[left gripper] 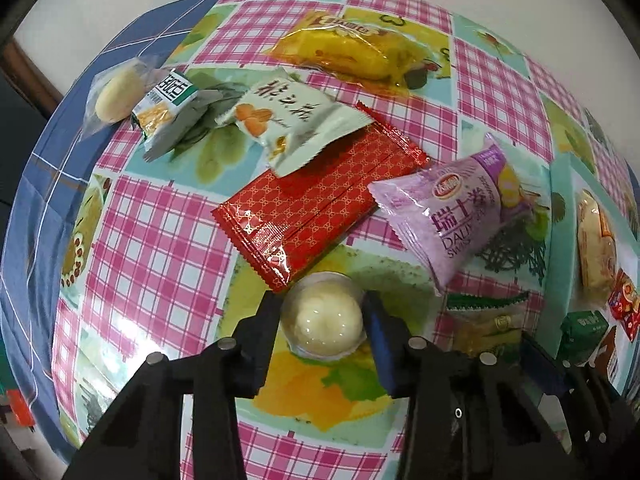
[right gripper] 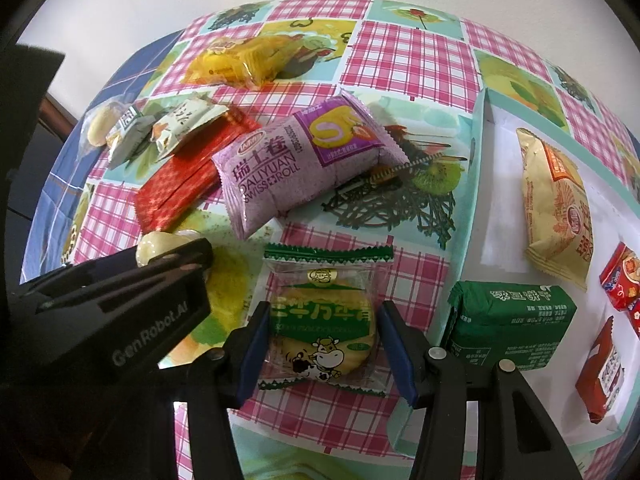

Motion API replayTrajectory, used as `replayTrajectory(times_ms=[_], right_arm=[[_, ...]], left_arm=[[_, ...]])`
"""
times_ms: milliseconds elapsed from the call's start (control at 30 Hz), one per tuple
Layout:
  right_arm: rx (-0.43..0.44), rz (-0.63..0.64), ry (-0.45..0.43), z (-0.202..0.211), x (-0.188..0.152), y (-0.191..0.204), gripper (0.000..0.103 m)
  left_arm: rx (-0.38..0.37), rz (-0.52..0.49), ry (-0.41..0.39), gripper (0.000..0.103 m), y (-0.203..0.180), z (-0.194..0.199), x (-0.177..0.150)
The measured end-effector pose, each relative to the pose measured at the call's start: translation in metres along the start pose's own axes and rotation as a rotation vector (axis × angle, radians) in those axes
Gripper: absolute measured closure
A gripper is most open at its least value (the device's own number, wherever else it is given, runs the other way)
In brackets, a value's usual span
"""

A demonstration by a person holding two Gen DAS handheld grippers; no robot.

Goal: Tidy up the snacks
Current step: 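Grasp the cream bun with the left tool while the right grasps the green-wrapped cake, then carry the cream bun and green-wrapped cake in both tools over the white tray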

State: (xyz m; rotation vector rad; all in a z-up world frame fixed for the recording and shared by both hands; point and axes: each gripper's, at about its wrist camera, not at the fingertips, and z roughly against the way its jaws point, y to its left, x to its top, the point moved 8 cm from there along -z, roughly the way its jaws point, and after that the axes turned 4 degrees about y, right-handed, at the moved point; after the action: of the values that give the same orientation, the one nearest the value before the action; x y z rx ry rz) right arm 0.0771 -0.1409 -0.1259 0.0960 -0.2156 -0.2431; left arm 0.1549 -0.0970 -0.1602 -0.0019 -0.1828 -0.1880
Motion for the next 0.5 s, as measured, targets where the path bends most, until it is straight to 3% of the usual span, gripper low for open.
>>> replayTrajectory(times_ms=[500], right_arm=[[0.029,-0.044,0.007,0.007,0.002,-0.007,0.05]], left_arm=[[-0.03,0.021,-0.007,0.065,0.035,0.032,-0.018]])
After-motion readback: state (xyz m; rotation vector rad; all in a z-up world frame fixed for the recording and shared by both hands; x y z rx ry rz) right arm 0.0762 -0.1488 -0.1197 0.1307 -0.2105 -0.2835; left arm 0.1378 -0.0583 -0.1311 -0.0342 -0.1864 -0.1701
